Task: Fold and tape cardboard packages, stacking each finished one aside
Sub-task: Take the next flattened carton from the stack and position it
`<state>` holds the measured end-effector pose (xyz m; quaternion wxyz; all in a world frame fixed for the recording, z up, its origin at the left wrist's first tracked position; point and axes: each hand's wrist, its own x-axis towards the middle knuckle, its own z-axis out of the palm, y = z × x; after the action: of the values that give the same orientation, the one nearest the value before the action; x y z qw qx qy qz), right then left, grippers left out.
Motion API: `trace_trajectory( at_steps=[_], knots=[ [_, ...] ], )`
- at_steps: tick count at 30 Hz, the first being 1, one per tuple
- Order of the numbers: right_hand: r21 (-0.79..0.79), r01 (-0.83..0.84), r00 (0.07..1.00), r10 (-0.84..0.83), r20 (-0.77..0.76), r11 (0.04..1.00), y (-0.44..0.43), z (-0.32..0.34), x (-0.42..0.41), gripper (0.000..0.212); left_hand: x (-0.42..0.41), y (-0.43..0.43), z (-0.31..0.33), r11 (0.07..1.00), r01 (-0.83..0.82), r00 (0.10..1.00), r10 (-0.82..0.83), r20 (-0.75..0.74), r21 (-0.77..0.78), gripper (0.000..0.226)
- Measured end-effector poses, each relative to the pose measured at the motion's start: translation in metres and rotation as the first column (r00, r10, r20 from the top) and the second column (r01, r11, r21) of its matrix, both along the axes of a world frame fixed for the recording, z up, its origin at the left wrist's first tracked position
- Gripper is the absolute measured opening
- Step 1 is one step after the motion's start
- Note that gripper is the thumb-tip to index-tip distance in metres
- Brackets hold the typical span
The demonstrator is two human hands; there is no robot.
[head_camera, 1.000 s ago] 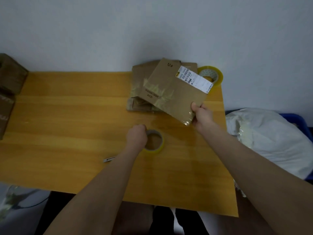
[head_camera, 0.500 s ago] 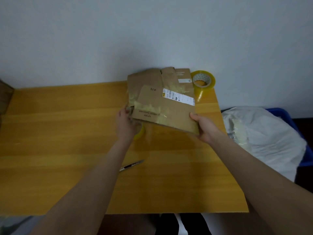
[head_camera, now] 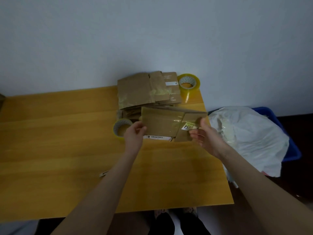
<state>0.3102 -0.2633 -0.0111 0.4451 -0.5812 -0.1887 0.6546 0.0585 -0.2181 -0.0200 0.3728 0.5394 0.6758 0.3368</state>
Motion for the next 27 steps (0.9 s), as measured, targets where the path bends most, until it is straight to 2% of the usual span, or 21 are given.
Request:
trace_trajectory(
  at_steps=[2,4,6,8,10,12,15,17,19,21,23,25,27],
  knots=[
    [0.049,-0.061,0.945,0.042,0.324,0.997,0.003,-0.012,-0.006,0.064,0.008,-0.001,-0.005,0.996,-0.067,0.997,0.068,0.02,-0.061,0.032],
    [0.062,-0.108,0.78,0.046,0.624,0.992,0.009,-0.025,-0.007,0.057,0.017,-0.002,-0.012,0.992,-0.102,0.993,0.106,0.043,-0.079,0.039],
    [0.062,-0.132,0.639,0.037,0.769,0.989,0.011,-0.029,-0.01,0.049,0.024,-0.005,-0.018,0.989,-0.121,0.988,0.128,0.085,-0.086,0.057],
    [0.107,-0.137,0.632,0.004,0.775,0.985,0.013,-0.03,-0.011,0.041,0.03,-0.009,-0.021,0.985,-0.148,0.978,0.16,0.135,-0.093,0.074],
    [0.146,-0.157,0.657,-0.007,0.753,0.977,0.013,-0.036,-0.014,0.039,0.035,-0.012,-0.025,0.988,-0.137,0.981,0.146,0.13,-0.075,0.076],
    [0.146,-0.173,0.708,0.02,0.706,0.974,0.014,-0.041,-0.016,0.058,0.04,-0.014,-0.027,0.99,-0.124,0.988,0.13,0.089,-0.068,0.072],
    [0.176,-0.253,0.795,0.101,0.599,0.951,0.012,-0.051,-0.019,0.099,0.043,-0.018,-0.037,0.992,-0.121,0.991,0.123,0.043,-0.038,0.071],
    [0.167,-0.308,0.79,0.154,0.594,0.937,0.01,-0.053,-0.018,0.12,0.041,-0.024,-0.042,0.994,-0.108,0.994,0.108,-0.007,0.003,0.066],
    [0.167,-0.363,0.739,0.174,0.651,0.917,0.008,-0.054,-0.016,0.129,0.039,-0.03,-0.047,0.994,-0.07,0.994,0.076,-0.079,0.081,0.052],
    [0.176,-0.444,0.667,0.193,0.72,0.879,0.004,-0.055,-0.014,0.125,0.039,-0.036,-0.047,0.99,-0.04,0.991,0.056,-0.118,0.137,0.037],
    [0.172,-0.501,0.634,0.225,0.74,0.848,-0.002,-0.057,-0.012,0.118,0.041,-0.042,-0.044,0.991,-0.016,0.993,0.032,-0.117,0.136,0.031],
    [0.158,-0.499,0.625,0.228,0.747,0.852,-0.007,-0.058,-0.01,0.111,0.041,-0.047,-0.04,0.993,0.011,0.987,0.008,-0.16,0.115,0.033],
    [0.178,-0.46,0.603,0.159,0.782,0.87,-0.012,-0.056,-0.007,0.103,0.041,-0.052,-0.035,0.991,0.051,0.984,-0.029,-0.174,0.123,0.048]
  ],
)
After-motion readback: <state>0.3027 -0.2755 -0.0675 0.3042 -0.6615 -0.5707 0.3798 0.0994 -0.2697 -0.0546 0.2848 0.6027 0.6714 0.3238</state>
